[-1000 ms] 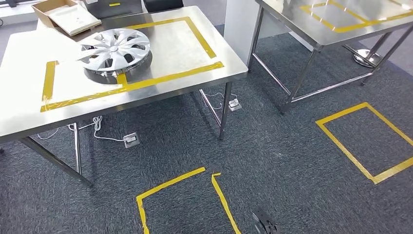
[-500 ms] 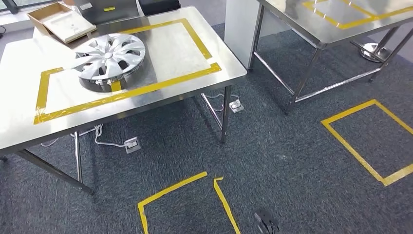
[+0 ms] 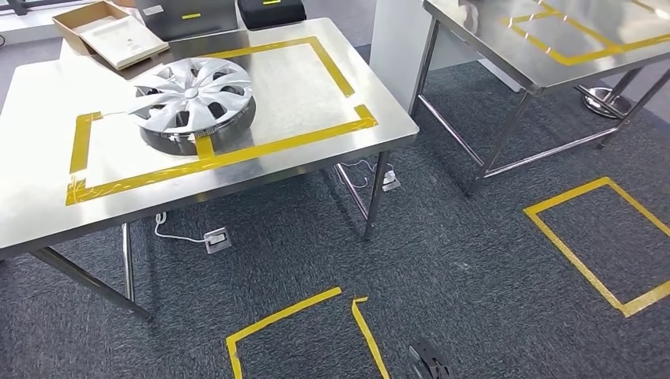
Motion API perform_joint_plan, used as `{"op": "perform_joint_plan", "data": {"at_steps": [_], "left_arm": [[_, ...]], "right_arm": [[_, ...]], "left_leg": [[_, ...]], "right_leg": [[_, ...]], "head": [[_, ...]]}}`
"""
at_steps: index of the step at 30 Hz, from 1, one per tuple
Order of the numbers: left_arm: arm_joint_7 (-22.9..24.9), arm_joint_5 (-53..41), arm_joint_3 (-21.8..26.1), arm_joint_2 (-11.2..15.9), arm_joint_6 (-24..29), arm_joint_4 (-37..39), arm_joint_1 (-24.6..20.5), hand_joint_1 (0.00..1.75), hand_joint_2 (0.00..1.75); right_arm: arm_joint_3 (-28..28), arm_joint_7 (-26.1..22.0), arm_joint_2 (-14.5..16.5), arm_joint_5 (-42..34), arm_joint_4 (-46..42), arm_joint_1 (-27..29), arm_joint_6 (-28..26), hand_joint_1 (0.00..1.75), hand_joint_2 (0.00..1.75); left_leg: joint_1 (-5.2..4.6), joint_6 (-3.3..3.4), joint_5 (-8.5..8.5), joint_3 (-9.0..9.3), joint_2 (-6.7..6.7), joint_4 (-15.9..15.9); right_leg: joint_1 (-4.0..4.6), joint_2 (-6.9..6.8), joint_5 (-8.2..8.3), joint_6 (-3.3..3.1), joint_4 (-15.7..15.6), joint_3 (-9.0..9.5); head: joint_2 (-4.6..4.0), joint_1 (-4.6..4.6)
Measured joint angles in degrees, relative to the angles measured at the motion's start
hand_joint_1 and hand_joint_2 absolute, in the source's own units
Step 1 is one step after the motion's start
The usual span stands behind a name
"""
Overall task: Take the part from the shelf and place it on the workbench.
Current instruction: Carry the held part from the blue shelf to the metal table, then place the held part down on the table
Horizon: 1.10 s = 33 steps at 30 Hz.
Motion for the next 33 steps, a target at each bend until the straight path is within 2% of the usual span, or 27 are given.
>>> {"op": "perform_joint_plan", "data": {"at_steps": [2, 3, 4, 5, 6, 7, 8, 9, 12, 14, 15, 17, 18, 19, 20, 21, 22, 23, 24, 25, 28, 29, 30, 32, 33], "left_arm": [[0.0, 0.1, -0.1, 0.0, -0.2, 0.0, 0.0, 1.75, 1.75], [0.0, 0.2, -0.1, 0.0, -0.2, 0.1, 0.1, 1.75, 1.75], [0.0, 0.3, -0.2, 0.0, -0.2, 0.1, 0.1, 1.75, 1.75], [0.0, 0.4, -0.2, 0.1, -0.3, 0.1, 0.2, 1.75, 1.75], [0.0, 0.5, -0.2, 0.1, -0.3, 0.1, 0.2, 1.75, 1.75], [0.0, 0.6, -0.2, 0.2, -0.3, 0.1, 0.1, 1.75, 1.75], [0.0, 0.6, -0.3, 0.3, -0.3, 0.1, 0.1, 1.75, 1.75], [0.0, 0.6, -0.3, 0.4, -0.3, 0.1, 0.1, 1.75, 1.75], [0.0, 0.7, -0.3, 0.8, -0.3, 0.0, 0.2, 1.75, 1.75], [0.0, 0.7, -0.3, 1.1, -0.3, -0.1, 0.2, 1.75, 1.75], [-0.1, 0.7, -0.3, 1.3, -0.3, -0.2, 0.2, 1.75, 1.75], [0.0, 0.7, -0.3, 1.4, -0.3, -0.1, 0.3, 1.75, 1.75], [0.0, 0.7, -0.3, 1.4, -0.3, 0.0, 0.6, 1.75, 1.75], [0.0, 0.7, -0.3, 1.4, -0.3, 0.1, 0.8, 1.75, 1.75], [0.0, 0.7, -0.3, 1.4, -0.3, 0.1, 0.9, 1.75, 1.75], [0.0, 0.7, -0.3, 1.4, -0.3, 0.1, 1.0, 1.75, 1.75], [0.0, 0.7, -0.3, 1.4, -0.3, 0.0, 1.0, 1.75, 1.75], [0.0, 0.7, -0.3, 1.4, -0.3, 0.0, 1.0, 1.75, 1.75], [0.0, 0.7, -0.3, 1.4, -0.2, -0.1, 1.1, 1.75, 1.75], [0.0, 0.6, -0.3, 1.3, -0.1, -0.1, 1.2, 1.75, 1.75], [0.0, 0.5, -0.4, 1.2, 0.0, -0.3, 1.5, 1.75, 1.75], [0.0, 0.5, -0.4, 1.2, 0.1, -0.3, 1.4, 1.75, 1.75], [0.0, 0.5, -0.4, 1.2, 0.1, -0.3, 1.4, 1.75, 1.75], [0.0, 0.5, -0.4, 1.1, 0.2, -0.3, 1.3, 1.75, 1.75], [0.0, 0.4, -0.4, 1.1, 0.2, -0.3, 1.5, 1.75, 1.75]], "right_arm": [[0.0, 0.0, 0.0, 0.0, 0.0, 0.0, 0.0, 0.00, 0.00], [0.0, 0.1, 0.0, 0.0, 0.0, 0.1, 0.0, 0.00, 0.00], [0.0, 0.1, 0.0, 0.0, 0.0, 0.2, 0.0, 0.00, 0.00], [0.0, 0.1, 0.0, 0.0, 0.0, 0.2, 0.0, 0.00, 0.00], [0.0, 0.0, 0.0, 0.0, 0.0, 0.2, 0.0, 0.00, 0.00], [0.0, 0.0, 0.0, 0.0, 0.0, 0.2, 0.0, 0.00, 0.00], [0.0, -0.1, 0.0, 0.0, 0.0, 0.2, 0.0, 0.00, 0.00], [0.0, -0.1, 0.0, 0.0, 0.0, 0.2, 0.0, 0.00, 0.00], [0.0, -0.1, 0.0, 0.0, 0.0, 0.1, 0.0, 0.00, 0.00], [-0.1, -0.2, 0.0, 0.0, 0.0, 0.0, 0.0, 0.00, 0.00], [-0.1, -0.2, 0.0, 0.0, 0.0, 0.0, 0.0, 0.00, 0.00], [-0.1, -0.2, 0.0, 0.0, 0.0, 0.0, 0.0, 0.00, 0.00], [-0.1, -0.2, 0.0, 0.0, 0.0, 0.0, 0.0, 0.00, 0.00], [-0.1, -0.1, 0.0, 0.0, 0.0, 0.0, 0.0, 0.00, 0.00], [-0.1, -0.1, 0.0, 0.0, 0.0, 0.0, 0.0, 0.00, 0.00], [-0.1, -0.1, 0.0, 0.0, 0.0, 0.0, 0.0, 0.00, 0.00], [-0.2, -0.1, 0.1, 0.0, 0.0, 0.1, 0.0, 0.00, 0.00], [-0.2, -0.1, 0.1, 0.0, 0.0, 0.0, 0.0, 0.00, 0.00], [-0.2, -0.1, 0.1, 0.0, 0.0, 0.0, 0.0, 0.00, 0.00], [-0.2, -0.1, 0.1, 0.0, 0.0, -0.1, 0.0, 0.00, 0.00], [-0.2, -0.1, 0.1, 0.0, 0.0, -0.1, 0.0, 0.00, 0.00], [-0.2, -0.1, 0.1, 0.0, 0.0, -0.2, 0.0, 0.00, 0.00], [-0.2, -0.1, 0.1, 0.0, 0.0, -0.3, 0.0, 0.00, 0.00], [-0.2, -0.2, 0.1, 0.1, 0.0, -0.3, 0.0, 0.00, 0.00], [-0.2, -0.2, 0.1, 0.1, 0.0, -0.2, 0.0, 0.00, 0.00]], "left_leg": [[-0.19, 0.34, -0.63, 0.51, -0.01, 0.0], [-0.27, 0.37, -0.98, 0.85, -0.06, 0.1], [-0.33, 0.35, -1.37, 1.32, -0.13, 0.1], [-0.38, 0.27, -1.80, 1.89, -0.20, 0.1], [-0.41, 0.14, -2.27, 2.48, -0.24, 0.1], [-0.52, -0.09, -2.73, 2.96, -0.28, 0.2], [-0.60, -0.36, -3.08, 3.26, -0.34, 0.2], [-0.64, -0.66, -3.35, 3.40, -0.40, 0.2], [-0.55, -1.68, -3.86, 3.76, -0.42, 0.0], [-0.45, -2.36, -5.04, 2.77, -0.28, 2.5], [-0.32, -2.65, -6.12, 1.15, -0.20, 5.5], [-0.05, -3.16, -8.30, -3.65, -0.13, 13.2], [0.09, -3.33, -8.29, -5.55, -0.10, 15.5], [0.21, -3.44, -7.15, -6.50, -0.07, 15.9], [0.30, -3.48, -4.94, -6.23, -0.04, 13.9], [0.36, -3.50, -1.99, -5.03, 0.01, 10.2], [0.37, -3.46, 0.27, -3.52, 0.09, 6.5], [0.27, -3.30, 1.56, -2.08, 0.12, 3.1], [0.17, -2.93, 1.94, -1.16, 0.13, 1.1], [0.05, -2.47, 1.39, -0.82, 0.09, 0.5], [0.14, -1.05, 0.47, -0.35, -0.06, 0.1], [0.21, -0.64, 0.23, 0.00, -0.05, -0.1], [0.26, -0.30, -0.02, 0.39, 0.00, -0.2], [0.10, 0.17, -0.66, 0.95, 0.06, -0.2], [0.02, 0.25, -0.99, 1.27, 0.06, -0.2]], "right_leg": [[0.02, 0.00, -1.89, 0.07, 7.3, -4.94], [0.03, 0.00, -1.58, 0.04, 9.1, -6.66], [0.03, 0.00, -0.02, -0.05, 8.7, -7.31], [0.04, 0.00, 2.47, -0.23, 6.1, -6.83], [0.07, 0.00, 5.31, -0.50, 2.1, -5.54], [0.20, 0.01, 7.25, -0.78, -1.8, -4.06], [0.28, 0.02, 8.27, -1.03, -4.5, -2.85], [0.39, 0.03, 8.43, -1.27, -6.0, -2.15], [0.40, 0.07, 7.70, -2.02, -6.8, -1.32], [0.07, 0.08, 7.36, -2.67, -7.4, -0.30], [-0.03, 0.09, 7.08, -2.91, -7.5, 0.23], [-0.09, 0.08, 6.30, -3.13, -7.5, 1.13], [-0.10, 0.09, 5.88, -3.11, -7.5, 1.62], [-0.12, 0.10, 5.42, -3.04, -7.5, 2.18], [-0.16, 0.12, 4.93, -2.93, -7.4, 2.82], [-0.20, 0.13, 4.36, -2.77, -7.4, 3.52], [-0.21, 0.15, 3.80, -2.52, -7.4, 4.01], [-0.16, 0.17, 3.29, -2.20, -7.3, 4.30], [-0.10, 0.18, 2.93, -1.86, -7.2, 4.39], [-0.05, 0.18, 2.69, -1.53, -7.3, 4.32], [-0.01, 0.07, 1.92, -0.59, -7.1, 4.55], [0.00, 0.03, 1.21, -0.34, -5.6, 4.01], [0.00, 0.01, 0.20, -0.18, -3.0, 2.63], [-0.01, 0.00, -2.05, -0.12, 4.7, -2.29], [0.00, 0.00, -2.36, -0.15, 7.8, -4.74]], "head": [[0.00, 0.09], [0.00, 0.09], [0.00, 0.10], [0.00, 0.10], [0.00, 0.10], [0.00, 0.05], [0.00, 0.01], [0.00, -0.05], [0.00, -0.12], [0.00, -0.39], [0.00, -0.54], [0.00, -0.66], [0.00, -0.68], [0.00, -0.67], [0.00, -0.66], [0.00, -0.67], [0.00, -0.70], [0.00, -0.87], [0.00, -0.96], [0.00, -1.01], [0.00, -0.80], [0.00, -0.69], [0.00, -0.58], [0.00, -0.43], [0.00, -0.40]]}}
